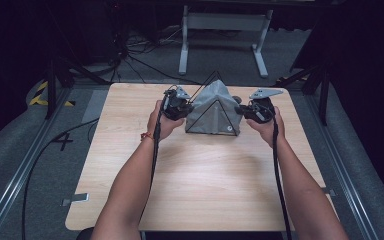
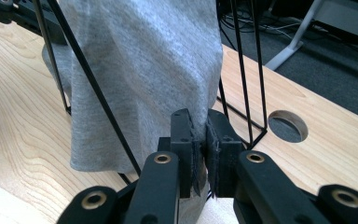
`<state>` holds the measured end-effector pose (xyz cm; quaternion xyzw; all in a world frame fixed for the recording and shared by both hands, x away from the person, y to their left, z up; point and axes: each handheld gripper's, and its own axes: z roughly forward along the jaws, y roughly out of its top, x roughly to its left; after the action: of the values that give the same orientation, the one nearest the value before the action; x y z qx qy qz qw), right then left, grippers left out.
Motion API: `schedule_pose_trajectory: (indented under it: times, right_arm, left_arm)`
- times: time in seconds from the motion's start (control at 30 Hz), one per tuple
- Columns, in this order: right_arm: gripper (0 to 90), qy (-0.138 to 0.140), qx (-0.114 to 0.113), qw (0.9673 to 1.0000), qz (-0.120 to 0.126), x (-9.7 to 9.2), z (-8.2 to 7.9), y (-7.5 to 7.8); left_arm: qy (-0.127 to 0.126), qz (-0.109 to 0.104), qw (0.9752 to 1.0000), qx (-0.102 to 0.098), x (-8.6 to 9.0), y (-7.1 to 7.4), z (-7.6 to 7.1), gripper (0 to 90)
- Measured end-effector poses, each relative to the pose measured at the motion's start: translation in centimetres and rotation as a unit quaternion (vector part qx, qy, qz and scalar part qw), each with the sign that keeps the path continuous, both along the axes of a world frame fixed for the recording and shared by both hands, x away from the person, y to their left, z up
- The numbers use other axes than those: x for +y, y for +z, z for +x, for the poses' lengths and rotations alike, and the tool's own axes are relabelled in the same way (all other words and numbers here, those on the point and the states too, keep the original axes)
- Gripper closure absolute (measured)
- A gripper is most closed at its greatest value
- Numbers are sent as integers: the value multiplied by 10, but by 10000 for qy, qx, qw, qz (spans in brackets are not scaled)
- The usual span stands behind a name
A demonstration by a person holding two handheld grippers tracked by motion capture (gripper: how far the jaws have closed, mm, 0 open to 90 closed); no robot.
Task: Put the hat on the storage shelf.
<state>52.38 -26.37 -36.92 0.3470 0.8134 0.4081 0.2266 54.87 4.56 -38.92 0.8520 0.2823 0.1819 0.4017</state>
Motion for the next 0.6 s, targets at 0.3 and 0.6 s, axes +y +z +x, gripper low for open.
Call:
schedule_pose_trajectory:
  times: [0.3, 0.6]
  right_arm:
    - [702, -210, -5, 9998, 44, -4, -1, -1]
    - [660, -169, -144, 9998, 4, -9, -12, 13]
  left_arm:
    - [409, -181, 9990, -48, 15, 0, -3, 580]
    - [398, -93, 9992, -40, 33, 4, -18, 479]
